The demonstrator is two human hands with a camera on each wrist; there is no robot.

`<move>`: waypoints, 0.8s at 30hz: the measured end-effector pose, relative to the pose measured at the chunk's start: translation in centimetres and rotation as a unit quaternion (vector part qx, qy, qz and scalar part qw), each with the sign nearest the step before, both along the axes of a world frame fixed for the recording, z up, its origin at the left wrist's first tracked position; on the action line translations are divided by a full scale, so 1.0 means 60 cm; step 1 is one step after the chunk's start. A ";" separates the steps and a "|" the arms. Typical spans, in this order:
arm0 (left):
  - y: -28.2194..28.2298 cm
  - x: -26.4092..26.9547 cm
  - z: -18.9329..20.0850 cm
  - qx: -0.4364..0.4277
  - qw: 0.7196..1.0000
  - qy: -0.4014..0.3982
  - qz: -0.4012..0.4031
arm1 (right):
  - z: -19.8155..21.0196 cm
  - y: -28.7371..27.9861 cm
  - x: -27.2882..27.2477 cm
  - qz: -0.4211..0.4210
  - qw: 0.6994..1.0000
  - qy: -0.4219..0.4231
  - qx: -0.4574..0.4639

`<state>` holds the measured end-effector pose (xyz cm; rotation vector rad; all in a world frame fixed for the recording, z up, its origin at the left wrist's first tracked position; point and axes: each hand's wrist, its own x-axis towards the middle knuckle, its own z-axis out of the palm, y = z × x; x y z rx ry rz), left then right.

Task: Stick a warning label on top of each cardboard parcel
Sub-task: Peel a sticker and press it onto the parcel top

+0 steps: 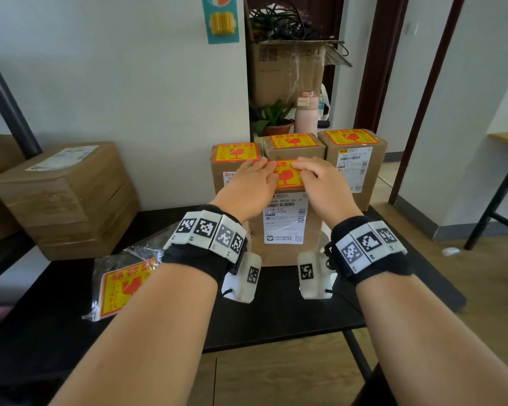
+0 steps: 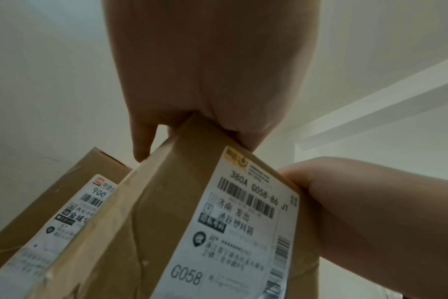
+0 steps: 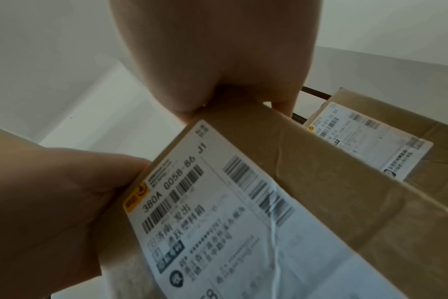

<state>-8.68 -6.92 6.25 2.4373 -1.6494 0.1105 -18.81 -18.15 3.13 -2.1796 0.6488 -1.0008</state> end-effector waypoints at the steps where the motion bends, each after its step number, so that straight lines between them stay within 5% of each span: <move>1: 0.000 0.002 -0.001 -0.004 1.000 0.005 -0.001 | 0.000 0.000 0.001 -0.001 1.000 0.003 0.000; 10: 0.007 -0.009 0.005 -0.003 0.999 0.027 0.017 | 0.001 -0.002 -0.008 0.023 0.999 0.045 -0.001; 24: 0.007 -0.010 0.003 -0.015 0.995 0.087 0.036 | 0.008 0.005 -0.010 0.023 0.994 -0.008 0.110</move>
